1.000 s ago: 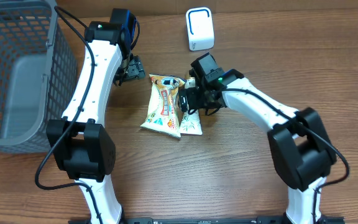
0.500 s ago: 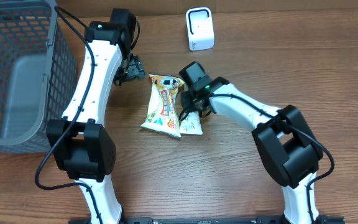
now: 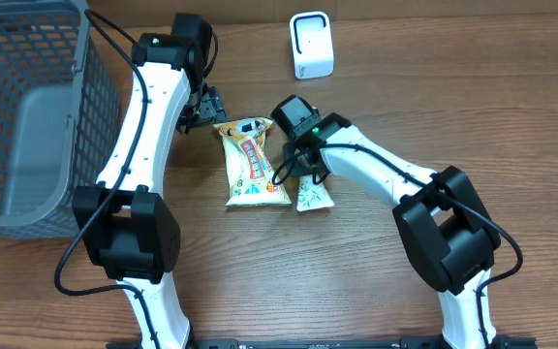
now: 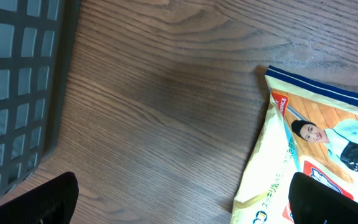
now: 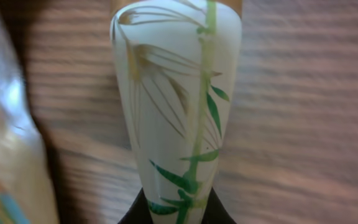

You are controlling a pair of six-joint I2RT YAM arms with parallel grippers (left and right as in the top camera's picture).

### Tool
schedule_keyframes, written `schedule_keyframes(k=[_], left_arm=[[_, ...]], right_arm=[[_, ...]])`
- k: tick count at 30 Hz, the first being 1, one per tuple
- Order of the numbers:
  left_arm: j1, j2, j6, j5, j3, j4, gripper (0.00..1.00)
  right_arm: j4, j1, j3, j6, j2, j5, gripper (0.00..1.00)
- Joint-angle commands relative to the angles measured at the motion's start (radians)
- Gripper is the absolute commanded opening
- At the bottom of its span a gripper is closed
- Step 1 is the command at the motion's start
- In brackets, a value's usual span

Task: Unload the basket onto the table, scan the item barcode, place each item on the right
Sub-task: 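Lift the white tube and carry it toward the scanner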

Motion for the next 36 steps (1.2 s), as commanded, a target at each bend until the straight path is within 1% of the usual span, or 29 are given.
schedule_keyframes(k=[1,3,6,7,8,9,12,15,22,24,29,36], left_arm=[[-0.008,0.008,-0.014,0.0,0.003,0.0,1.0],[-0.008,0.008,-0.014,0.0,0.003,0.0,1.0],[-0.007,0.008,-0.014,0.0,0.003,0.0,1.0],[-0.007,0.008,-0.014,0.001,0.003,0.0,1.0],[-0.007,0.008,-0.014,0.0,0.003,0.0,1.0],[-0.008,0.008,-0.014,0.0,0.003,0.0,1.0],[-0.008,0.008,-0.014,0.0,0.003,0.0,1.0],[-0.008,0.008,-0.014,0.0,0.003,0.0,1.0],[-0.008,0.008,-0.014,0.0,0.003,0.0,1.0],[-0.008,0.008,-0.014,0.0,0.003,0.0,1.0],[-0.007,0.008,-0.014,0.0,0.003,0.0,1.0],[-0.008,0.008,-0.014,0.0,0.003,0.0,1.0]], right_arm=[[-0.043,-0.045,0.107,0.035,-0.001,-0.071,0.04],[-0.086,-0.08,0.156,0.031,-0.002,-0.174,0.04],[-0.155,-0.16,0.238,0.012,-0.002,-0.431,0.04],[-0.174,-0.2,0.264,-0.015,-0.002,-0.589,0.03],[-0.177,-0.224,0.272,-0.031,-0.002,-0.691,0.03],[-0.175,-0.259,0.277,-0.048,-0.002,-0.839,0.04],[-0.174,-0.351,0.277,-0.049,-0.001,-1.171,0.04],[-0.174,-0.417,0.277,-0.06,-0.001,-1.316,0.04],[-0.172,-0.489,0.277,-0.06,0.001,-1.559,0.03],[-0.169,-0.49,0.277,-0.044,0.001,-1.595,0.04],[-0.169,-0.489,0.276,0.083,0.001,-1.595,0.04],[-0.129,-0.489,0.277,0.085,0.001,-1.587,0.04]])
